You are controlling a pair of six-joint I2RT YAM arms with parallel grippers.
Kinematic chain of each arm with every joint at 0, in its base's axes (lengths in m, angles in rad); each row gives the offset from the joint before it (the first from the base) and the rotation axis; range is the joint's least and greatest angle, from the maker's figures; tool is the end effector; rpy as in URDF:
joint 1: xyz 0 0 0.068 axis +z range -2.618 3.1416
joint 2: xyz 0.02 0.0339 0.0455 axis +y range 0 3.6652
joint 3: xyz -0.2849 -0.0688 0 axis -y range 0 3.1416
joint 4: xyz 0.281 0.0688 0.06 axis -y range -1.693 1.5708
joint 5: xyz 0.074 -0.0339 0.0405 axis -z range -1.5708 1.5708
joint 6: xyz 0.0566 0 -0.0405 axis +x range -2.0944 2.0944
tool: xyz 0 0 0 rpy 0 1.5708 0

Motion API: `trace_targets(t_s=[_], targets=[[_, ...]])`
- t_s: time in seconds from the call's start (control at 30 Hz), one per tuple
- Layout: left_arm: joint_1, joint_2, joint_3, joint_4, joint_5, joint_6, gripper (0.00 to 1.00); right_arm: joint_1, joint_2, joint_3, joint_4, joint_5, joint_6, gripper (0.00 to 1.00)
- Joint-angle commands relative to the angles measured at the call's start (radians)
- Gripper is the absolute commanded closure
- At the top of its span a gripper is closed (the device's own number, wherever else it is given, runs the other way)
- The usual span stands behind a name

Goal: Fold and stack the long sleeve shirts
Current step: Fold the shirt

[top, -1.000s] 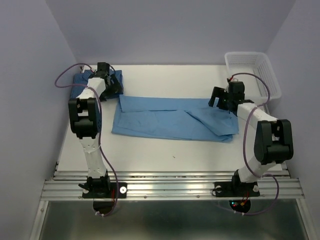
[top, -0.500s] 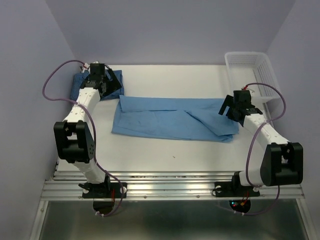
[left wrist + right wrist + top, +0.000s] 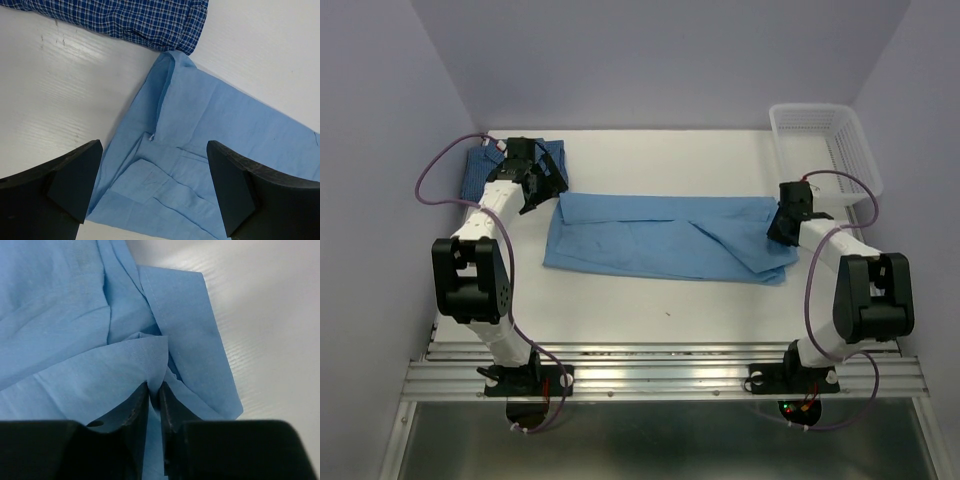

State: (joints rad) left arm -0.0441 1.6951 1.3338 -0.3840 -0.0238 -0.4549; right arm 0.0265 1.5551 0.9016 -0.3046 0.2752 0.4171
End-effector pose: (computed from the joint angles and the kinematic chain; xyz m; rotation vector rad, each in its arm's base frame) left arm 0.4350 -0.0178 0.2644 -0.4864 2.2751 -0.2247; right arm 0.3493 -0.0061 0.1701 0.5883 2.4138 -0.1626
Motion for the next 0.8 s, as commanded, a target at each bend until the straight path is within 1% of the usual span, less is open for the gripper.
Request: trace_targets(t_s=[0.0, 0.03, 0.1, 0.13, 0.17, 0.27, 0.37, 0.43, 0.53, 0.57, 0.6, 0.67, 0.7, 0.77], targets=[[0.000, -0.005, 0.028, 0.017, 0.009, 0.001, 0.01, -0.005, -0.079, 0.023, 0.068, -0.014, -0.043, 0.83], [0.000, -0.005, 0.028, 0.019, 0.007, 0.001, 0.01, -0.005, -0.092, 0.023, 0.064, -0.014, -0.053, 0.87], [0.000, 0.000, 0.027, 0.017, 0.007, -0.001, 0.01, -0.005, -0.130, 0.025, 0.058, -0.024, -0.087, 0.97], [0.000, 0.001, 0.025, 0.017, 0.007, -0.001, 0.01, -0.005, -0.144, 0.023, 0.059, -0.040, -0.118, 0.99], [0.000, 0.001, 0.024, 0.019, 0.008, -0.004, 0.01, -0.005, -0.156, 0.022, 0.064, -0.065, -0.132, 0.99], [0.000, 0.000, 0.021, 0.025, 0.019, -0.005, 0.01, 0.010, -0.197, 0.003, 0.136, -0.212, -0.188, 0.99], [0.000, -0.006, 0.018, 0.031, 0.022, -0.005, 0.01, 0.045, -0.220, 0.000, 0.171, -0.275, -0.253, 0.99], [0.000, -0.020, 0.012, 0.043, 0.067, -0.005, 0.01, 0.088, -0.233, 0.016, 0.211, -0.410, -0.314, 0.99], [0.000, -0.041, -0.004, 0.062, 0.108, -0.004, 0.01, 0.177, -0.228, 0.036, 0.274, -0.513, -0.389, 0.99], [0.000, -0.061, -0.011, 0.079, 0.120, -0.001, 0.01, 0.205, -0.208, 0.045, 0.285, -0.545, -0.452, 0.99], [0.000, -0.083, -0.027, 0.089, 0.143, -0.001, 0.01, 0.257, -0.193, 0.071, 0.307, -0.589, -0.474, 0.99], [0.000, -0.104, -0.042, 0.109, 0.156, -0.005, 0.01, 0.295, -0.124, 0.111, 0.338, -0.648, -0.541, 0.99], [0.000, -0.115, -0.063, 0.115, 0.162, -0.010, 0.01, 0.314, -0.100, 0.147, 0.373, -0.722, -0.561, 0.99], [0.000, -0.149, -0.093, 0.147, 0.176, -0.024, 0.01, 0.358, -0.049, 0.178, 0.429, -0.801, -0.616, 0.99]])
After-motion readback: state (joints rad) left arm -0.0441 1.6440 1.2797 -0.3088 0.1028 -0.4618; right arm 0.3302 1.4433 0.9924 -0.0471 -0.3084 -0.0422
